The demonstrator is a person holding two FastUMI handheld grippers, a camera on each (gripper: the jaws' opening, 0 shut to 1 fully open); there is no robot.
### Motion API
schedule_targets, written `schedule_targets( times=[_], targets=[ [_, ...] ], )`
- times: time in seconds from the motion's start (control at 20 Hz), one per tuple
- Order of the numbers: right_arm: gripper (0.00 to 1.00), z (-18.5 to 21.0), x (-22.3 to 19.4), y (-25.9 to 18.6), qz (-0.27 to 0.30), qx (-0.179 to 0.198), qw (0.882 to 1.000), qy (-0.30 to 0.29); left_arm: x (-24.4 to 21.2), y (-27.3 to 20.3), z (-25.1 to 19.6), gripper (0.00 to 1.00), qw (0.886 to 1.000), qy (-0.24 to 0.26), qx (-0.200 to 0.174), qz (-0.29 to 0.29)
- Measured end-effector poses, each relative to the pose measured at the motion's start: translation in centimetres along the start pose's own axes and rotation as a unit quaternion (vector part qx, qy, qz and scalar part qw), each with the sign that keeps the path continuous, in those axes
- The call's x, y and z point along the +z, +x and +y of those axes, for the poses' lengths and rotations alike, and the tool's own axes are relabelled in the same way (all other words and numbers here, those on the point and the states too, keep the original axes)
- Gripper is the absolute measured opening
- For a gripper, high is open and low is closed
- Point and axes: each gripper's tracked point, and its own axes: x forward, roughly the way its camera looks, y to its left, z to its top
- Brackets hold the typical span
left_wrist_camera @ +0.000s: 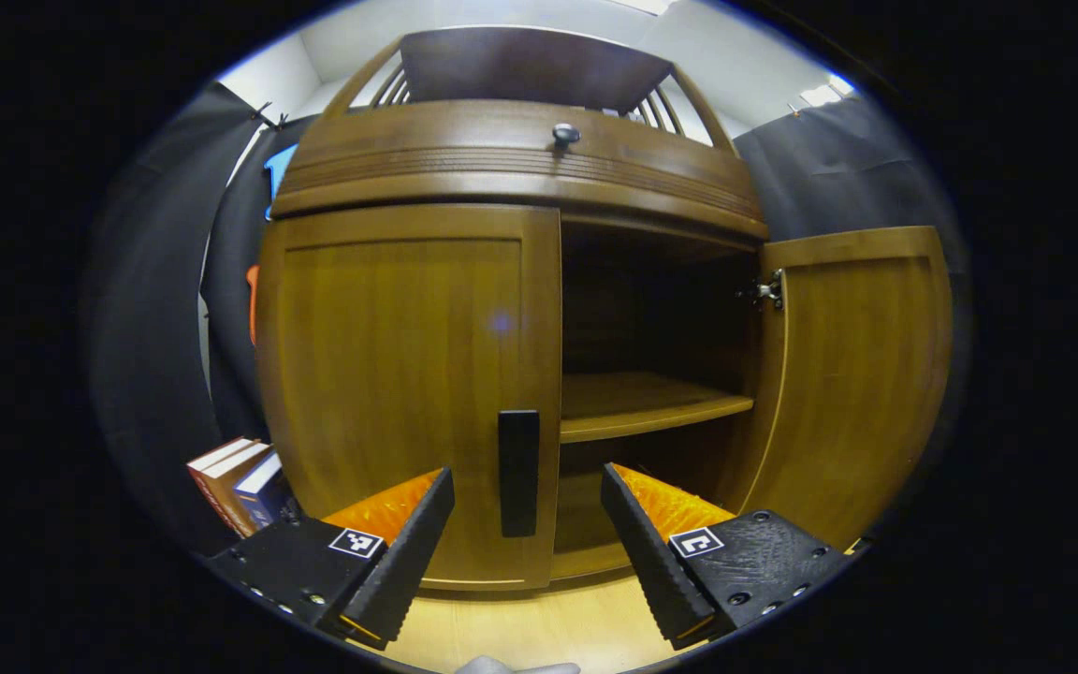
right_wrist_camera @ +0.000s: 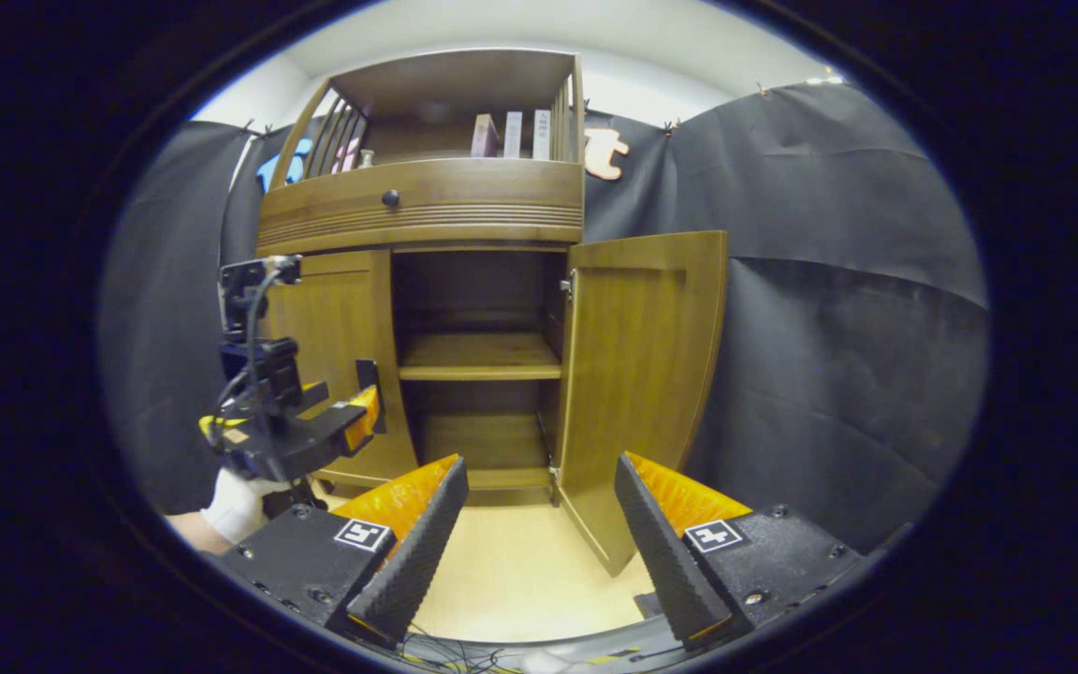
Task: Open the right door of the double-door shoe cabinet with the right hand, and open the left door with the left hand.
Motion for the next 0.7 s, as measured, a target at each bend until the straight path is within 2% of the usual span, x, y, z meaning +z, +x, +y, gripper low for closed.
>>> schedule_targets(
  times=[0.2,0.25,0.3,0.35,0.55,0.6,0.65,0.7],
  targets=[
    [1.0,-0.5,-0.7,-0.1,0.016,-0.009,1.0,-0.001,-0.8,4.4,0.4,0.92,1.0,0.003,0.015,0.007],
    [1.0,-0.7,-0.8,0.0,0.019,-0.011,1.0,-0.001,-1.3,5.2,0.7,0.86,1.0,0.003,0.017,0.01],
    [0.99,-0.8,-0.9,0.0,0.022,-0.011,1.0,0.0,-1.5,5.5,0.8,0.84,1.0,0.0,0.02,0.012],
    [0.99,-0.8,-0.9,0.1,0.023,-0.012,1.0,-0.001,-1.6,6.1,0.9,0.9,1.0,-0.002,0.021,0.013],
    [0.99,-1.1,-0.9,0.3,0.028,-0.01,1.0,-0.003,-2.0,7.0,1.3,0.41,1.0,-0.013,0.021,0.015],
    [0.99,-1.2,-1.1,0.2,0.028,-0.01,1.0,-0.003,-1.8,6.6,1.3,0.52,1.0,-0.016,0.019,0.014],
    [0.99,-1.2,-1.1,0.3,0.029,-0.009,1.0,-0.003,-2.2,7.6,1.0,0.31,1.0,-0.014,0.014,0.018],
    [0.99,-1.2,-1.3,0.3,0.03,-0.006,1.0,-0.003,-1.9,7.1,1.0,0.36,1.0,-0.008,0.014,0.016]
  ],
)
